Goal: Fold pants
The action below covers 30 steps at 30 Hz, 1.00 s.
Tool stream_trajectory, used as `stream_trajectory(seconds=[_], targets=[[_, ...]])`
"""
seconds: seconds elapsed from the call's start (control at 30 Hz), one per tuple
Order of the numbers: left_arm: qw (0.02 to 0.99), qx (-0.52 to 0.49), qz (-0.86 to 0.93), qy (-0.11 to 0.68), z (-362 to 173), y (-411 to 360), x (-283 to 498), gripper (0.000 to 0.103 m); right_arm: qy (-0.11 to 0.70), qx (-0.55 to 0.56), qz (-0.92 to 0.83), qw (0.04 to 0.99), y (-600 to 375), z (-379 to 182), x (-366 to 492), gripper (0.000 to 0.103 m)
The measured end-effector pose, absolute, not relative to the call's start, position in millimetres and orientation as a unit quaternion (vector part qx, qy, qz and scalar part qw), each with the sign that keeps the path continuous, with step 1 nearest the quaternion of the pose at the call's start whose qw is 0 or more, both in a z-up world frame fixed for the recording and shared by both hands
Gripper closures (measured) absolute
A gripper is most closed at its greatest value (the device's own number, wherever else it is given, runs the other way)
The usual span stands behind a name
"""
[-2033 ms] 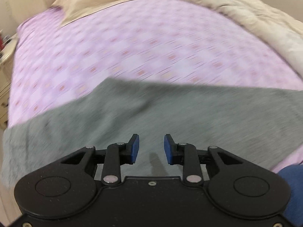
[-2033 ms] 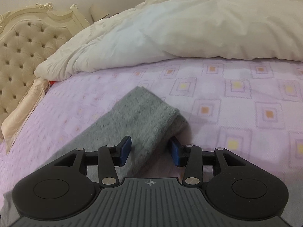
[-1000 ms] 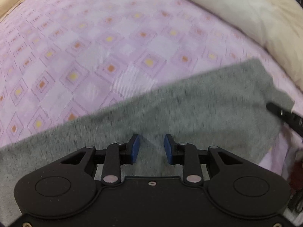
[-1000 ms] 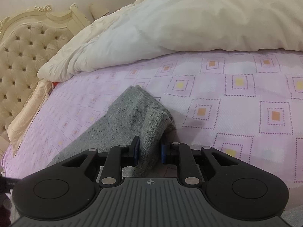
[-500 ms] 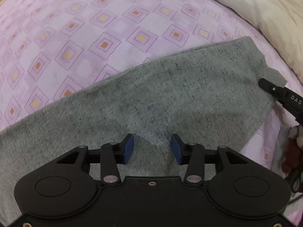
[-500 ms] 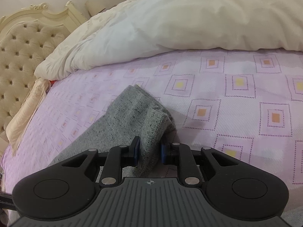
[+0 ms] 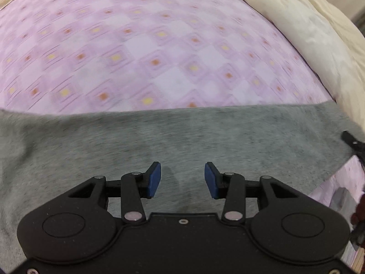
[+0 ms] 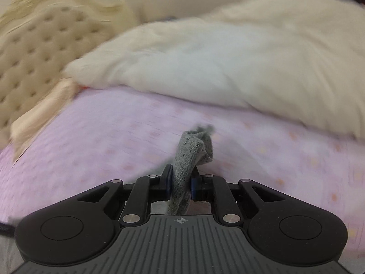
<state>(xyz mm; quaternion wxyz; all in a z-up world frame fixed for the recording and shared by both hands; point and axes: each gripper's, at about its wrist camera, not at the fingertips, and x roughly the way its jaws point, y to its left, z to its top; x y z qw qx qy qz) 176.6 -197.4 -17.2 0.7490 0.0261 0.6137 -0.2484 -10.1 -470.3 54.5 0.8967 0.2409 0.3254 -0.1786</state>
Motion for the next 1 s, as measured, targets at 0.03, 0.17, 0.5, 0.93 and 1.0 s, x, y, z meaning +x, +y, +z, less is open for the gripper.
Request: stream_trajectory(seconds=[0.03, 0.17, 0.5, 0.93, 1.0], targets=[[0.750, 0.020, -0.249, 0.613, -17, -192, 177, 0.053, 0.323, 0.226, -0.159, 0.905, -458, 66, -5, 0.088], [0.759, 0.000, -0.250, 0.602, -15, -177, 178, 0.053, 0.318, 0.174, -0.057, 0.930, -397, 101, 15, 0.088], [0.775, -0.056, -0.219, 0.591, -22, -117, 179, 0.053, 0.461, 0.070, 0.154, 0.871, -260, 67, 72, 0.084], [0.768, -0.136, -0.205, 0.591, -27, -66, 183, 0.046, 0.415, 0.203, 0.165, 0.871, -326, 88, 58, 0.072], [0.770, -0.143, -0.209, 0.586, -23, -67, 184, 0.045, 0.404, 0.220, 0.165, 0.873, -337, 90, 53, 0.071]])
